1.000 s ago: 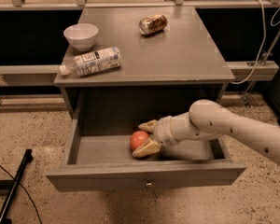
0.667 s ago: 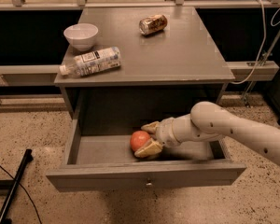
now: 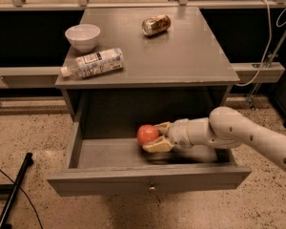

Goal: Pick apple from top drawer and place on counter

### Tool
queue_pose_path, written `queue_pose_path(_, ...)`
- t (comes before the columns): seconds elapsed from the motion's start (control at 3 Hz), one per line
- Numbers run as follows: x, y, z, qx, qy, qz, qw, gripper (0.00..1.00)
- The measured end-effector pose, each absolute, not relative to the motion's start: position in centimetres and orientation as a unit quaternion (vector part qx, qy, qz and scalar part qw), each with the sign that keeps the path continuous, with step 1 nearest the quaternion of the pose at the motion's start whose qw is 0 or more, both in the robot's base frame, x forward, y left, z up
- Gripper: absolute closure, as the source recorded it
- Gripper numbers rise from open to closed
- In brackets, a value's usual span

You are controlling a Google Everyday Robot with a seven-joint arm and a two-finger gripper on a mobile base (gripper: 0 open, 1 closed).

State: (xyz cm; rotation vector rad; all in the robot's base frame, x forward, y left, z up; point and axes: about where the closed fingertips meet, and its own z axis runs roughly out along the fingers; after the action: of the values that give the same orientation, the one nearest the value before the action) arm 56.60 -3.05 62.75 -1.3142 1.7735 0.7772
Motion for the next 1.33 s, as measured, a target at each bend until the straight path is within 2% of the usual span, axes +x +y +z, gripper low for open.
queue_pose_path(0.33,57.0,-4.6,66.9,-0.476,0.663,0.348,0.461,0.93)
queue_pose_path(0.67,56.6,-6.1,72.7,-0.45,0.603,0.385,0.534,1.0)
queue_pose_path(1.0,56.1,-7.2,77.1,-0.463,0.58,0.375,0.555,1.0)
queue_pose_path(1.33,57.0,-8.2,82.2,-0.52,0.609,0.313,0.511,1.0)
